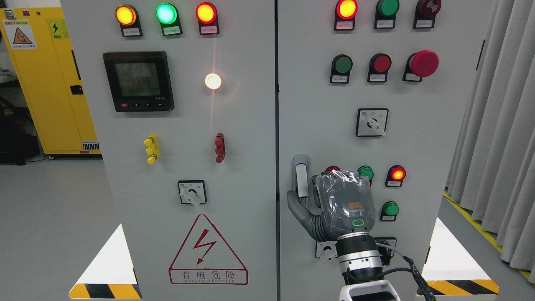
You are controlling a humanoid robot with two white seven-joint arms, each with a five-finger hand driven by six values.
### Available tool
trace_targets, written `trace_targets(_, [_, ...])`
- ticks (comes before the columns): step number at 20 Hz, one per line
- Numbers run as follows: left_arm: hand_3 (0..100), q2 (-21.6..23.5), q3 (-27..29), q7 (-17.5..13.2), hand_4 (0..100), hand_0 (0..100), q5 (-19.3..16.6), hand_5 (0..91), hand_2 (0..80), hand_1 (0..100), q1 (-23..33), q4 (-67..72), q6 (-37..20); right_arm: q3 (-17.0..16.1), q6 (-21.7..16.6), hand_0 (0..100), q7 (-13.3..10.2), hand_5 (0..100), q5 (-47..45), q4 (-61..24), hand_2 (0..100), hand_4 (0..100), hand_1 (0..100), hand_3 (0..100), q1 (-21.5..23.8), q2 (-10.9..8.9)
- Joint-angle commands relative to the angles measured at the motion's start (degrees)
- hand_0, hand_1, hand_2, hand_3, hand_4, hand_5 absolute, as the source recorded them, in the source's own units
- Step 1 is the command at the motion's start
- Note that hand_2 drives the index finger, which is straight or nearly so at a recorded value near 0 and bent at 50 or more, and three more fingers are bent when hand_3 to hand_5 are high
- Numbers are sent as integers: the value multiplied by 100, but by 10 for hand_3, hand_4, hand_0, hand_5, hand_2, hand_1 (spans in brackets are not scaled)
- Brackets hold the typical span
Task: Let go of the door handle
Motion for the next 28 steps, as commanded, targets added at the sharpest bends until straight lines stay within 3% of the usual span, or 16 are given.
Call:
trace_targets(1, [0,0,0,-1,0,120,0,0,0,556,0,-70,-5,-4,2,383,0,1000,0,-2,992,1000,358,1000,10,1])
trace_targets(28, [0,0,0,-1,0,120,0,0,0,556,0,-70,-5,-57,37,429,-9,1000,-18,-20,989,1000,396,1000,19,1])
